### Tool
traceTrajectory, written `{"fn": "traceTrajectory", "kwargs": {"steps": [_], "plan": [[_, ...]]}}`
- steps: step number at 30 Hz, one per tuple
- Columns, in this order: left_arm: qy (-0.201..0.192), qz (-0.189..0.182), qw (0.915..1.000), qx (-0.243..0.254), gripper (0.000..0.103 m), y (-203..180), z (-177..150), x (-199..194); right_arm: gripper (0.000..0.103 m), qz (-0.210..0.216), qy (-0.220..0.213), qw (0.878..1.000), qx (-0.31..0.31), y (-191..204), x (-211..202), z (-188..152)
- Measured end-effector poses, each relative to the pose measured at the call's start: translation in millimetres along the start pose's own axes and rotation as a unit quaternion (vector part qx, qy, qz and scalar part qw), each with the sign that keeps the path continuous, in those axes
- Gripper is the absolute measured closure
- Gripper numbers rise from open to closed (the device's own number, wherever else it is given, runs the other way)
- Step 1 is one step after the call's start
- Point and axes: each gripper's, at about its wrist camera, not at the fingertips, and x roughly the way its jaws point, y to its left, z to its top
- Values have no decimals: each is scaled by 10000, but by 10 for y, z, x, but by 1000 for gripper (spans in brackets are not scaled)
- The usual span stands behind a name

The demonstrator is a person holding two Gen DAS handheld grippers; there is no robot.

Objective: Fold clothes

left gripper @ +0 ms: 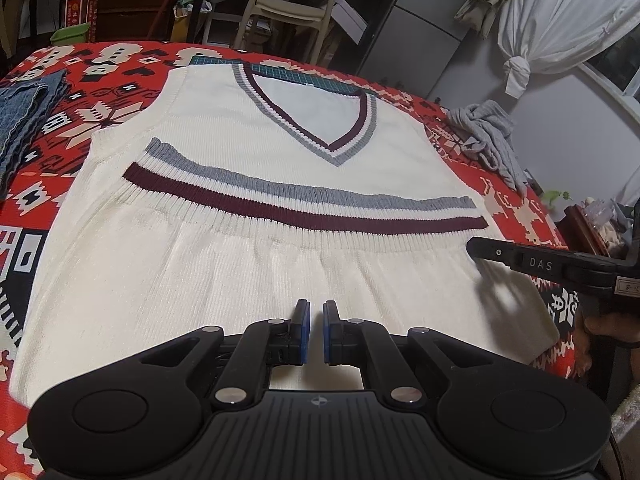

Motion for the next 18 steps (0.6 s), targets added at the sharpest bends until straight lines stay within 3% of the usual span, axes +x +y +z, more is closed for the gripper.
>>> {"fn": "traceTrajectory", "kwargs": {"steps": [11, 18], "plan": [[16, -31, 10000, -2, 98, 14, 30, 24, 99, -236, 161, 9995, 132, -241, -402, -376], [15, 36, 10000, 21, 98, 3, 13, -13, 99, -185, 4, 9996, 208, -227, -217, -210]]}}
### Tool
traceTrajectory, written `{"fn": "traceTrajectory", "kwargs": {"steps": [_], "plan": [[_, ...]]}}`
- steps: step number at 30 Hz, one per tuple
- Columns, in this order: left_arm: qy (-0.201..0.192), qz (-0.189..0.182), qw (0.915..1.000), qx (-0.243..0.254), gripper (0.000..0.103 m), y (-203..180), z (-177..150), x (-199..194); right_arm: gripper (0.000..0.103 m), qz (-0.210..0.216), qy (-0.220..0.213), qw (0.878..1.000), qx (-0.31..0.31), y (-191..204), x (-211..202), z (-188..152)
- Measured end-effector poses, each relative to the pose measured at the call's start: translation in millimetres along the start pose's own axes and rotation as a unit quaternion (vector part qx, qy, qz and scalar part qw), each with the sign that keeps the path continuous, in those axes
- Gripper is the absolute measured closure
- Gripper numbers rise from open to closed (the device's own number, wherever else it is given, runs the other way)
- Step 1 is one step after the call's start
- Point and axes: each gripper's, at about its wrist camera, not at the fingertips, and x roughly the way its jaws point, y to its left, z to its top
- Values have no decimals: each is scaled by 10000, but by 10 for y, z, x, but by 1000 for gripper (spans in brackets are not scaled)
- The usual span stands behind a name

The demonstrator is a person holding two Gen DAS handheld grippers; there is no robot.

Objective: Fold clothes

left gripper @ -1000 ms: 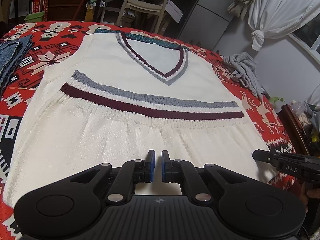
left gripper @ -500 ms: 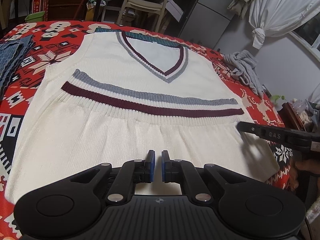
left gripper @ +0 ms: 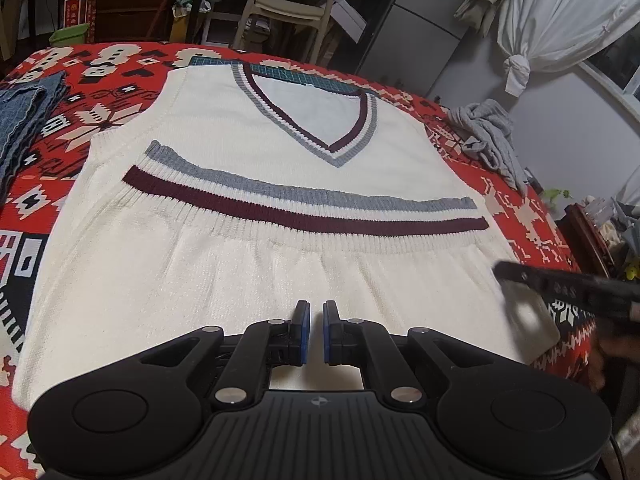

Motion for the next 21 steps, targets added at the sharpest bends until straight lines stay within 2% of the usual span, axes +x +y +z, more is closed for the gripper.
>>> {"fn": "traceTrajectory", "kwargs": {"steps": [5, 8, 17, 21], "plan": [[4, 51, 10000, -28, 98, 34, -3, -24, 99, 32, -136, 9999, 52, 91, 231, 196], [8, 50, 10000, -38, 98, 43, 4, -20, 99, 69, -157, 9998, 142, 73, 224, 201], [5, 38, 10000, -15, 98, 40, 30, 12, 99, -90, 57, 9997, 225, -141, -212, -180], [4, 39, 10000, -5, 98, 37, 36, 20, 99, -191, 24, 9994, 282, -214, -230, -165]]}}
